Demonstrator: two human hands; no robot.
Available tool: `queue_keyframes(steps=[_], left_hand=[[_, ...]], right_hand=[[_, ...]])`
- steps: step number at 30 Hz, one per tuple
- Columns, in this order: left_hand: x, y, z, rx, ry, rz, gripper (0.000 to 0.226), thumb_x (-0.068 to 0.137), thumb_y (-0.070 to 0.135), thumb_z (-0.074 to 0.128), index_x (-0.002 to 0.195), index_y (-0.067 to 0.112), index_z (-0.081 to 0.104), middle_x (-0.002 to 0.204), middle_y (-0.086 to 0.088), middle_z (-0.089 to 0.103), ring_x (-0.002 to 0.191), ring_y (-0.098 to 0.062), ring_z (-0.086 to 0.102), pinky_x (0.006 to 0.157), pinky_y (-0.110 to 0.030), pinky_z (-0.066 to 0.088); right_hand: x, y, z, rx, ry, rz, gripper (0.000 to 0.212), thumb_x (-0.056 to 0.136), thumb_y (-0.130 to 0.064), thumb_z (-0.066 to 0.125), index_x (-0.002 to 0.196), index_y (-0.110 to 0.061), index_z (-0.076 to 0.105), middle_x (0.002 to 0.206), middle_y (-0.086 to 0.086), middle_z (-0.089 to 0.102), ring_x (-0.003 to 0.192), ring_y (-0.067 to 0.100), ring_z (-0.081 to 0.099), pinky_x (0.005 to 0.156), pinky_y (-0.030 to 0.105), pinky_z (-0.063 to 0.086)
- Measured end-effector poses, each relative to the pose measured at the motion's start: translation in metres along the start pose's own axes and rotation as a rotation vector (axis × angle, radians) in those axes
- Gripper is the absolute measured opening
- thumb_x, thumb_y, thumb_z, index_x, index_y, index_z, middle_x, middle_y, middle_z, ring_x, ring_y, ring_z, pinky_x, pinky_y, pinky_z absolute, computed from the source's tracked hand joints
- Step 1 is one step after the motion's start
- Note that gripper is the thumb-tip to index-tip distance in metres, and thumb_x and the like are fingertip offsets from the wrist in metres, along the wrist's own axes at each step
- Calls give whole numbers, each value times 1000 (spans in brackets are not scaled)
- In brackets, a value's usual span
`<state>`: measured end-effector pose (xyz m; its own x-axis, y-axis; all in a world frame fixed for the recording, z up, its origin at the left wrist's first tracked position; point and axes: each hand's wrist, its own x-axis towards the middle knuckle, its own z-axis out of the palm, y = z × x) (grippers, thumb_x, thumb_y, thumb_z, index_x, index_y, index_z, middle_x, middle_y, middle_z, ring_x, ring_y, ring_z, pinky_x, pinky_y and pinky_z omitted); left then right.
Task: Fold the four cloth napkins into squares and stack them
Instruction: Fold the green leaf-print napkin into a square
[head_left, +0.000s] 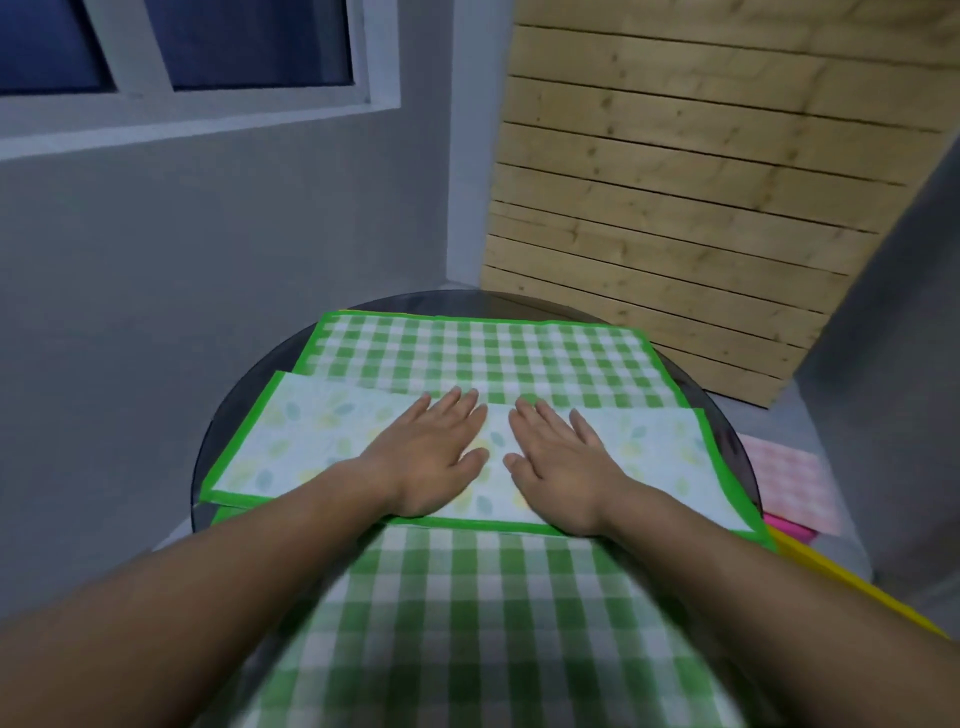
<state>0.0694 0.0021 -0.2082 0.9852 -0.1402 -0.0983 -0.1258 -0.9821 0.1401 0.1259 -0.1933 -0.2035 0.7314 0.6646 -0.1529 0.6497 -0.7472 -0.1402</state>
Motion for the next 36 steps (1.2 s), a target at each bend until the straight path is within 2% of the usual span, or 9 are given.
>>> queue_keyframes(steps=[8,11,14,20,24,28,30,32,36], left_hand=[[5,3,-5,-37,-71,-22,63,104,50,19,159,27,-4,165,8,-16,150,-7,-17,122,-31,-11],[13,5,-20,-151,-70,-52,58,105,45,31,158,25,21,166,6,11,153,-14,6,122,-31,4],[22,3,-37,-126,56,-54,38,103,37,42,131,19,58,138,-2,55,128,-25,47,108,-41,38],[31,12,-57,-67,53,-127,21,94,33,59,102,16,68,99,-2,64,94,-24,60,81,-36,51],[31,8,-65,-282,1,-215,12,89,27,69,81,18,69,83,2,68,78,-17,63,66,-28,48],[20,1,-69,-514,85,-412,29,84,26,78,63,14,63,71,-7,64,71,-25,60,65,-28,47],[16,1,-70,-649,147,-522,24,84,26,79,82,4,71,92,-32,55,84,-38,62,79,-33,51],[12,3,-67,-840,175,-651,33,84,24,79,103,-1,69,102,6,61,96,-31,65,89,-34,52],[3,14,-52,-1435,122,-821,31,84,3,75,111,-7,65,98,-20,73,83,-33,71,74,-47,60]], right_hand=[[-38,91,-10,66,7,236,73,100,-58,16,157,-17,-5,164,-2,-13,151,15,-15,122,35,-6],[-46,108,-9,58,31,268,74,100,-58,17,157,-15,-4,165,2,-11,151,17,-13,121,33,-5],[-45,108,-8,48,45,253,75,100,-58,16,157,-13,-4,165,3,-10,151,18,-12,123,34,-4],[-49,111,-11,47,77,203,75,101,-57,20,157,-14,-2,165,2,-8,151,16,-11,123,33,-3],[-47,100,-21,100,165,142,71,101,-56,24,157,-15,10,165,1,-3,152,15,-8,123,33,0],[-47,68,-28,193,225,26,62,98,-56,25,148,-20,32,165,1,10,152,14,1,124,37,7],[-48,52,-29,244,218,-11,59,101,-51,31,152,-21,30,164,-4,12,152,10,3,124,33,7],[-50,36,-29,294,179,-53,59,101,-50,34,153,-22,30,164,-8,14,151,6,6,123,29,8],[-58,16,-32,342,85,-128,52,100,-50,38,143,-21,47,156,-6,37,145,3,25,116,22,21]])
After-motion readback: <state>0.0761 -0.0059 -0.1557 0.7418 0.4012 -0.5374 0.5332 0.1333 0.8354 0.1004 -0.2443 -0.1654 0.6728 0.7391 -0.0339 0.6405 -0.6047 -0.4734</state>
